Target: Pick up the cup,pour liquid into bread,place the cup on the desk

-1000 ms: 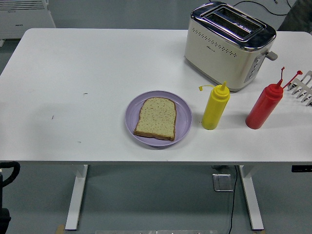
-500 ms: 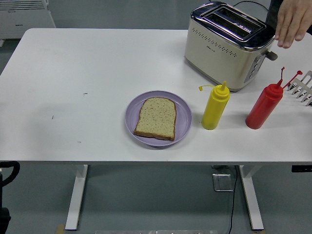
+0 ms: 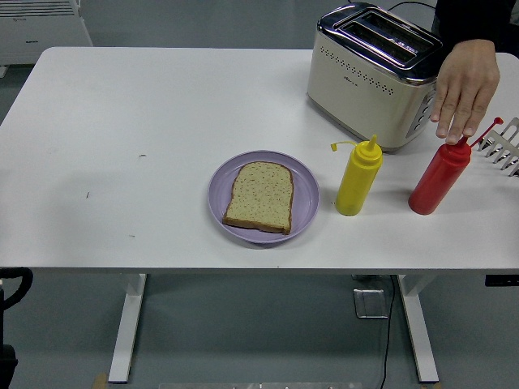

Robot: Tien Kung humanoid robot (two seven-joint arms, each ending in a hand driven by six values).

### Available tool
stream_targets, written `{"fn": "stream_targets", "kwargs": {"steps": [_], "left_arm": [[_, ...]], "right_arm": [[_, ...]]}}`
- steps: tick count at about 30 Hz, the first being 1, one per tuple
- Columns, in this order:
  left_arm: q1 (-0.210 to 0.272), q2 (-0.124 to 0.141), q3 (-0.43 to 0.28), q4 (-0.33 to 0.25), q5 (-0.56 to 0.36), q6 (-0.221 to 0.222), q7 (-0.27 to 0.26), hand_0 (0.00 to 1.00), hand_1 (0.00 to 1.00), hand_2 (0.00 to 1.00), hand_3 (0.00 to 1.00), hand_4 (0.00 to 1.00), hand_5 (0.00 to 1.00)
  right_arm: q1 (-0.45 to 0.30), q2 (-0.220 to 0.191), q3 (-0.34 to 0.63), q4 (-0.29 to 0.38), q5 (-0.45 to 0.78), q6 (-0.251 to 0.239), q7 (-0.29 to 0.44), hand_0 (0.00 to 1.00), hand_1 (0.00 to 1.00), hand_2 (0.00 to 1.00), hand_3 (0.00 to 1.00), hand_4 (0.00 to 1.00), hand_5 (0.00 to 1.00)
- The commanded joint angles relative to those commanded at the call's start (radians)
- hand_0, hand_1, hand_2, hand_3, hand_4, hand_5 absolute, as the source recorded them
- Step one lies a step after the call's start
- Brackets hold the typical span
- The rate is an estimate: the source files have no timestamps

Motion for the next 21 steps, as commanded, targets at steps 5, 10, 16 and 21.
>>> {"fn": "stream_targets", "kwargs": {"steps": [5, 10, 16, 21], "left_arm": [[-0.001, 0.0, 0.0, 0.0, 0.0, 0.0, 0.0, 0.754, 0.765, 0.774, 0.669, 0.637, 0.998], [-0.001, 0.0, 0.0, 0.0, 0.0, 0.0, 0.0, 0.754, 0.765, 0.773, 0.669, 0.638, 0.998], [-0.001, 0.0, 0.001, 0.0, 0.0, 0.0, 0.0, 0.754, 0.764, 0.773, 0.67, 0.638, 0.998], [-0.001, 0.001, 0.001, -0.001, 0.0, 0.0, 0.0, 0.753, 0.763, 0.773, 0.67, 0.637, 0.998]], "right_arm": [[0.001, 0.001, 0.003, -0.001, 0.0, 0.0, 0.001, 0.805, 0.747, 0.755, 0.801, 0.703, 0.635], [0.001, 0.001, 0.003, -0.003, -0.002, 0.003, 0.001, 0.805, 0.746, 0.754, 0.8, 0.702, 0.633], [0.001, 0.001, 0.003, -0.004, -0.002, 0.005, 0.0, 0.805, 0.746, 0.756, 0.799, 0.703, 0.632], [0.001, 0.001, 0.005, -0.007, 0.0, 0.003, 0.0, 0.806, 0.746, 0.757, 0.799, 0.705, 0.629]]}}
